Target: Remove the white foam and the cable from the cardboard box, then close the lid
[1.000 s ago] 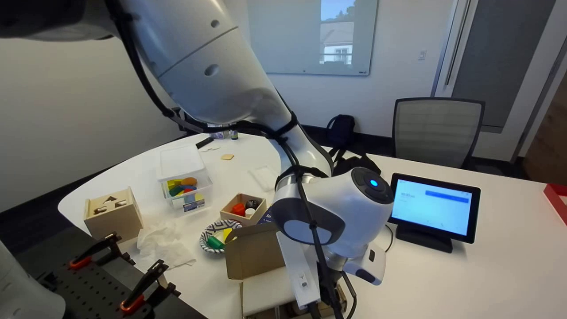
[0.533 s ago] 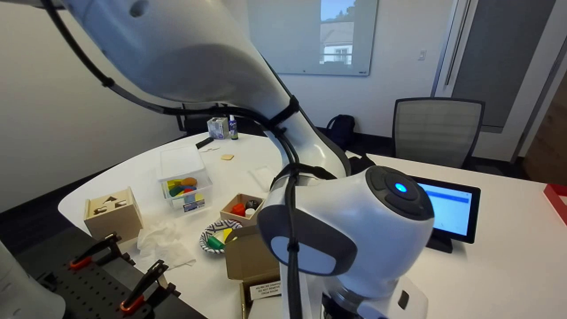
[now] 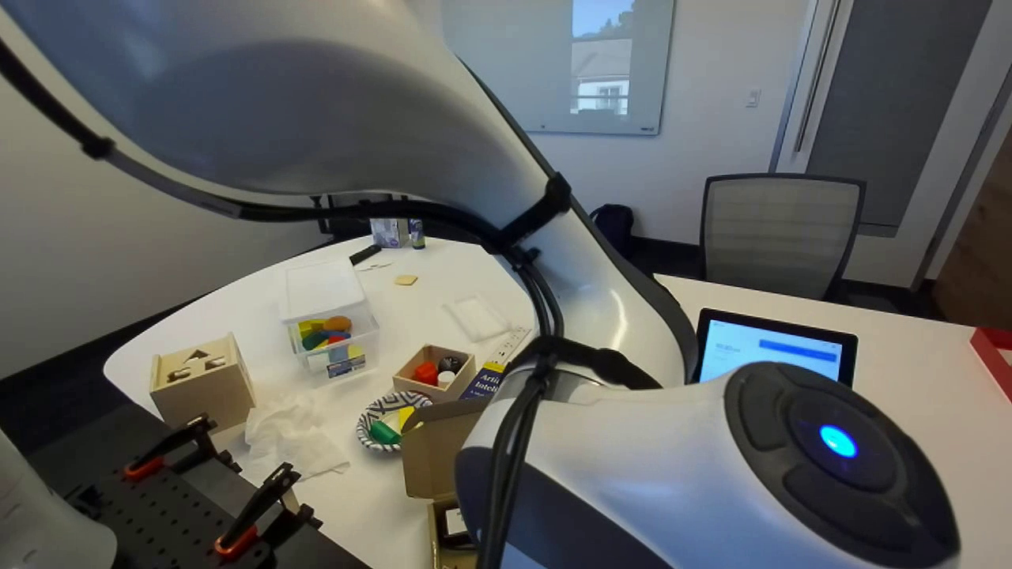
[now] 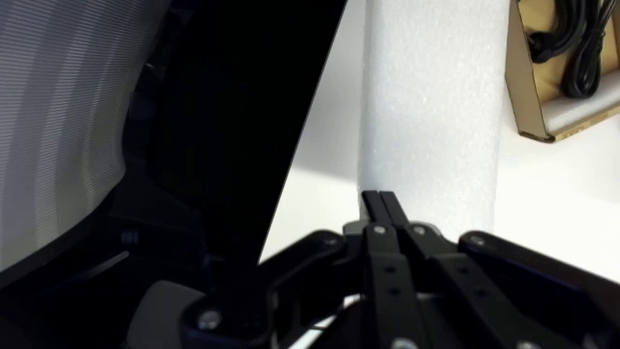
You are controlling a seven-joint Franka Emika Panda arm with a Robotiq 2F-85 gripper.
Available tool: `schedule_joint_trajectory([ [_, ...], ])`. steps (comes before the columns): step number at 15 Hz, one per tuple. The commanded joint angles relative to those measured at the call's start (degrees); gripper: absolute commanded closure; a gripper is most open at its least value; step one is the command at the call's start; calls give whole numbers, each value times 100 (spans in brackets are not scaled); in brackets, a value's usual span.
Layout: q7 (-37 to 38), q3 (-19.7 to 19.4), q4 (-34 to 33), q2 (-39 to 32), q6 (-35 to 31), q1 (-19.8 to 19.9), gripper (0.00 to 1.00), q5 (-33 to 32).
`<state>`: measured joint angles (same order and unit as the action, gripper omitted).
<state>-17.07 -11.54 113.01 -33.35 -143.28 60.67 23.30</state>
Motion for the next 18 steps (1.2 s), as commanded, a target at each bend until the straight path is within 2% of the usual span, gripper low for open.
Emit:
schedule_joint_trajectory([
  [1, 505, 133, -383, -336, -350, 70, 100, 151],
  [5, 1018, 201, -953, -772, -511, 24, 100, 56],
  [6, 1070, 248, -1045, -830, -520, 21, 74, 49],
  [7, 1122, 257, -1080, -848, -505, -37, 73, -25],
  [10, 1070, 332, -1012, -734, -354, -207, 51, -225],
  [14, 807, 478, -725, -414, 307, -617, 22, -671],
  [17, 624, 680, -478, -361, 396, -824, 0, -542],
  [18, 560, 759, -385, -362, 341, -867, 0, -454],
])
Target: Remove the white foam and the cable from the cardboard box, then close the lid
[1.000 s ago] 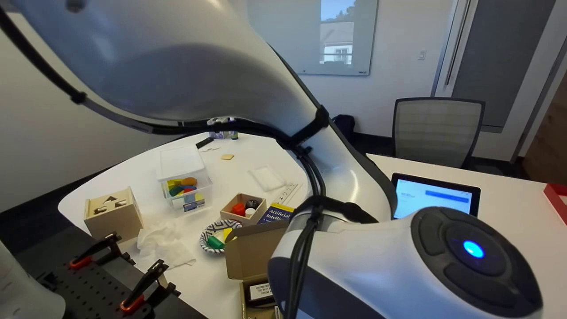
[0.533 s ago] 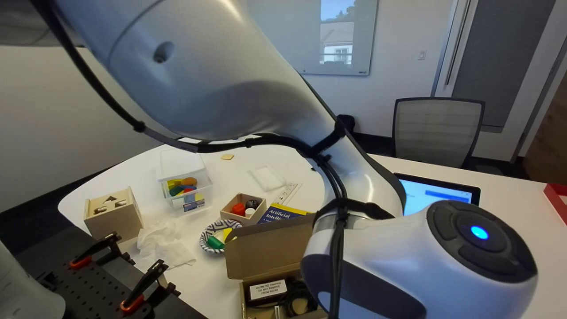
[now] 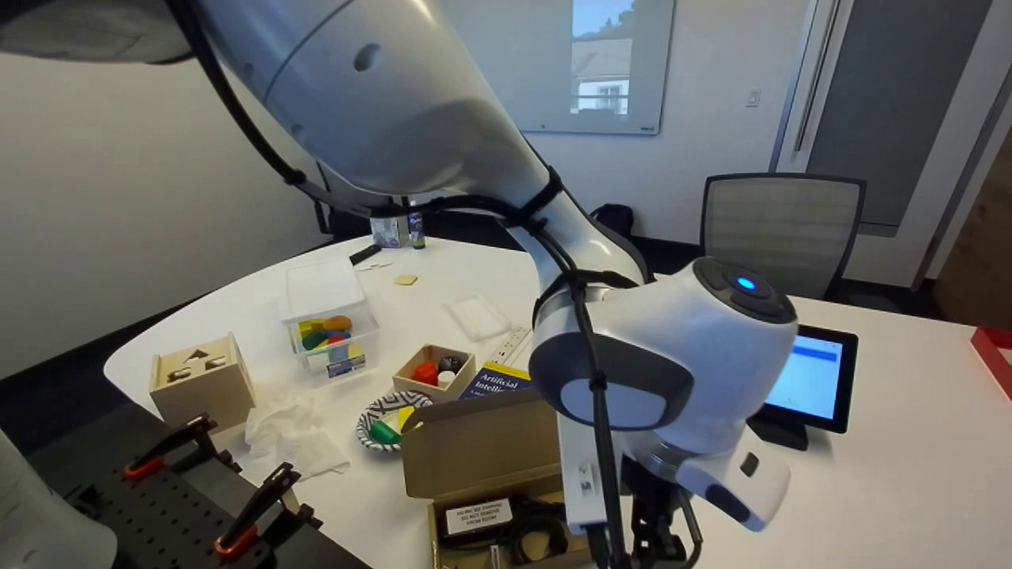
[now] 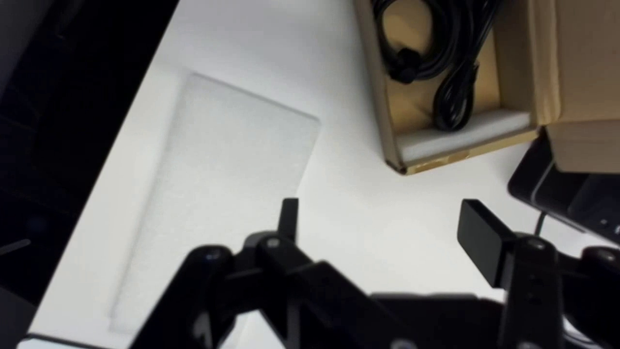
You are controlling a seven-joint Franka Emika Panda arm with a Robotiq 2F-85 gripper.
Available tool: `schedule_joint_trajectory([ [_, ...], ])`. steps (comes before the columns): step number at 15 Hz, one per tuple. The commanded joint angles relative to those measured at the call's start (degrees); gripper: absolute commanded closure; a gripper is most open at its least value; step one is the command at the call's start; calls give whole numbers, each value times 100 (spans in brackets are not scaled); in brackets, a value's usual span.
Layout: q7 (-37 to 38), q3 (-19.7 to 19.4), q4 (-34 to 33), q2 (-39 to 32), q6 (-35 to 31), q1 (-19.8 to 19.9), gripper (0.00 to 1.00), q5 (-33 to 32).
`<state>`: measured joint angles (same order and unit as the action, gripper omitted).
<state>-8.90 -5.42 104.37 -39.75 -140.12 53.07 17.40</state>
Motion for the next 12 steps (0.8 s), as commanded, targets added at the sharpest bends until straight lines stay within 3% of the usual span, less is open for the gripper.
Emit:
schedule_joint_trajectory([
  [1, -307, 239, 615, 260, -106, -150, 0, 236],
  [6, -586, 541, 1173, 149, -500, -314, 0, 615],
  [12, -454, 425, 1363, -14, -945, -446, 0, 552],
])
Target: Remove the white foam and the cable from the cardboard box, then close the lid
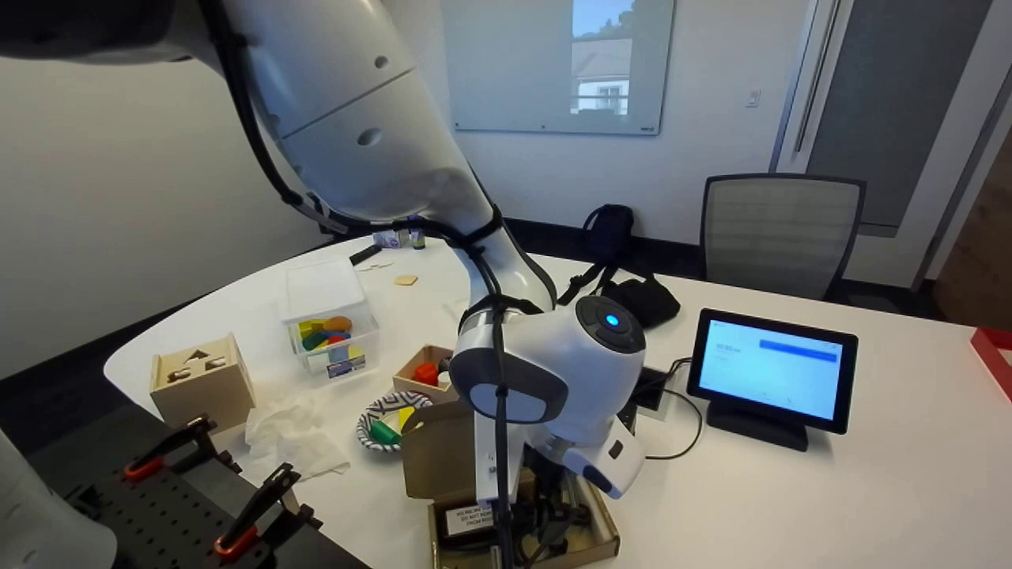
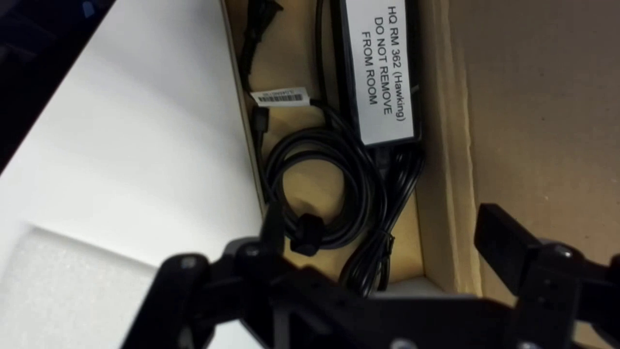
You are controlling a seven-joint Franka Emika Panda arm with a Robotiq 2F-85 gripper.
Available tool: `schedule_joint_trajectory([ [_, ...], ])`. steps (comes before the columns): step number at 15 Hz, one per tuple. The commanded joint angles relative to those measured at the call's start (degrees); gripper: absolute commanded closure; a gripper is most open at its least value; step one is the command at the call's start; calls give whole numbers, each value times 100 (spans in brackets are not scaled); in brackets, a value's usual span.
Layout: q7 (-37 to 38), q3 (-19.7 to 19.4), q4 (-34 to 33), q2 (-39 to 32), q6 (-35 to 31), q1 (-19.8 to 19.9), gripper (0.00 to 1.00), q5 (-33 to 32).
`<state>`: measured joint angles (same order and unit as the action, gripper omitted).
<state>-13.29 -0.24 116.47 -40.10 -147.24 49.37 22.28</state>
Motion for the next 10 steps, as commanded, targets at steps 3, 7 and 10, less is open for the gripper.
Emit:
schedule_joint_trajectory([
  [3, 80, -156, 122, -161, -406, -149, 0, -3],
  [7, 186, -132, -30, -469, -595, -249, 0, -45],
  [10, 295, -183, -165, -643, -640, -397, 0, -114],
])
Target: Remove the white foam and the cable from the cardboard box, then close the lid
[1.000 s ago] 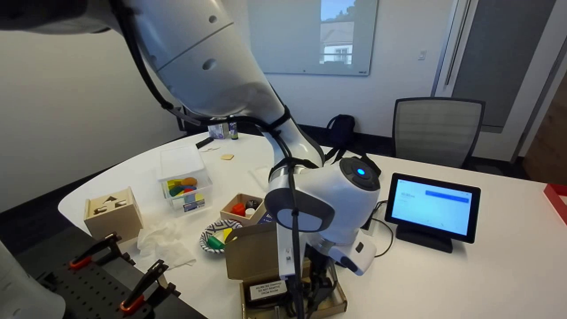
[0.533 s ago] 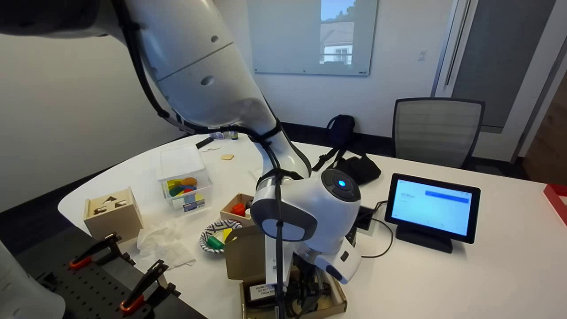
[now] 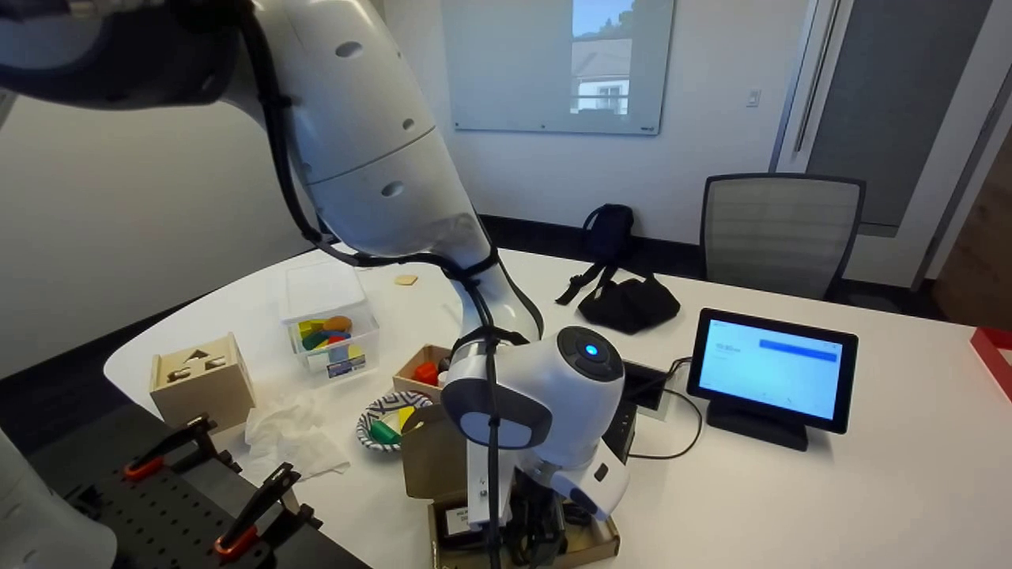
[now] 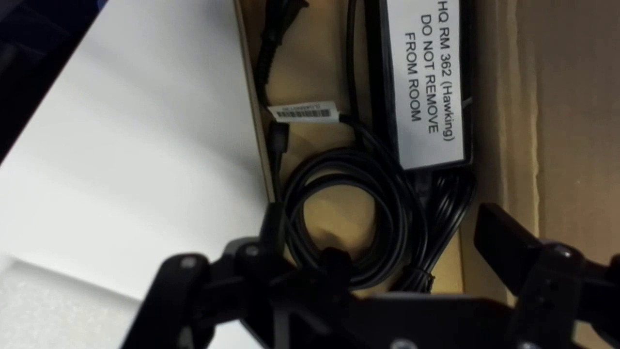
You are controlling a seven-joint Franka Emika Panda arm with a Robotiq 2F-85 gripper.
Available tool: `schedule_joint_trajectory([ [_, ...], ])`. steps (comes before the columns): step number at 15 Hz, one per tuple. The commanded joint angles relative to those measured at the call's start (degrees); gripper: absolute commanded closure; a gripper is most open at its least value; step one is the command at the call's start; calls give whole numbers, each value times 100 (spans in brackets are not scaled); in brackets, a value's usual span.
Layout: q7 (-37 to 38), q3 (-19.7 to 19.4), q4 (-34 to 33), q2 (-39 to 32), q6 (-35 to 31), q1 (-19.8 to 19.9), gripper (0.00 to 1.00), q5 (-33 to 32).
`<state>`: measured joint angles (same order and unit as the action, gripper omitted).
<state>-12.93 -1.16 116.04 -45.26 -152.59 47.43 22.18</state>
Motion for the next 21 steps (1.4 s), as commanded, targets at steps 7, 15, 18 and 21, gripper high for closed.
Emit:
schedule_joint_trajectory([
  [7, 556, -332, -434, -506, -70, -537, 22, -282],
  [15, 820, -577, -622, -781, -42, -879, 64, -441],
  [18, 817, -609, -621, -800, -42, -968, 89, -447],
  [21, 827, -689, -636, -821, -37, -1021, 100, -478],
])
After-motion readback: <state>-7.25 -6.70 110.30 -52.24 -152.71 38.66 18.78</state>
